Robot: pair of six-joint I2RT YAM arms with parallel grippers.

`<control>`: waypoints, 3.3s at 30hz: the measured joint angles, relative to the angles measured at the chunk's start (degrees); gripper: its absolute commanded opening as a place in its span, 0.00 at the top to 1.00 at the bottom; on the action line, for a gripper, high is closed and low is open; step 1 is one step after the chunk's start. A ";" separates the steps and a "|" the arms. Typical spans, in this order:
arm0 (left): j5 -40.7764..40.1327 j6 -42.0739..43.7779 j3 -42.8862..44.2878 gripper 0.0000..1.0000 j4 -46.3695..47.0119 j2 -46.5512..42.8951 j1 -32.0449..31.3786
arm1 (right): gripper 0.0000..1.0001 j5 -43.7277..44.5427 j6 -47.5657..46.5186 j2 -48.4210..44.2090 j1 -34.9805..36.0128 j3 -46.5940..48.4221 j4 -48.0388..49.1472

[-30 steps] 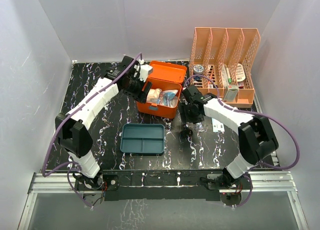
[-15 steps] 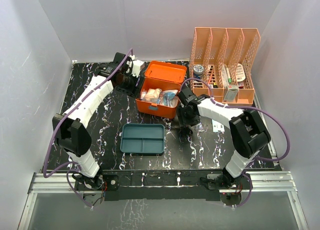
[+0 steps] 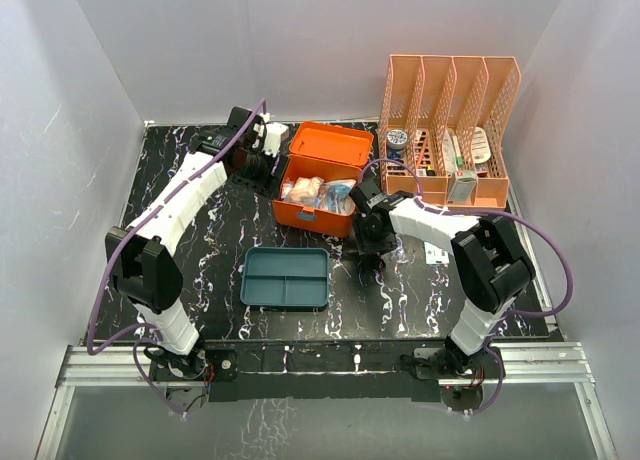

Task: Organize the medicine kit

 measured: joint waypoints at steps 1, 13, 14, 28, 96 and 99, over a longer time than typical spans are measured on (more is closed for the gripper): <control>0.02 0.00 -0.02 0.38 0.00 0.00 0.00 | 0.57 0.24 0.24 0.02 0.07 0.00 0.11; 0.22 0.20 -0.96 0.38 0.02 -0.04 0.33 | 0.58 1.33 2.58 1.90 0.00 -0.44 2.47; 0.24 0.22 -0.98 0.38 0.02 -0.09 0.33 | 0.58 1.31 2.67 1.90 0.02 -0.44 2.58; 0.44 0.44 -0.98 0.38 -0.02 -0.11 0.39 | 0.59 1.11 3.15 -0.22 0.22 -2.84 1.95; 0.46 1.68 -4.33 0.32 0.66 -0.74 1.31 | 1.00 -1.81 0.68 -1.46 0.85 -2.25 -12.98; 0.42 1.68 -4.33 0.31 0.87 -0.74 1.46 | 1.00 -1.22 0.68 -2.32 0.85 -0.31 -14.84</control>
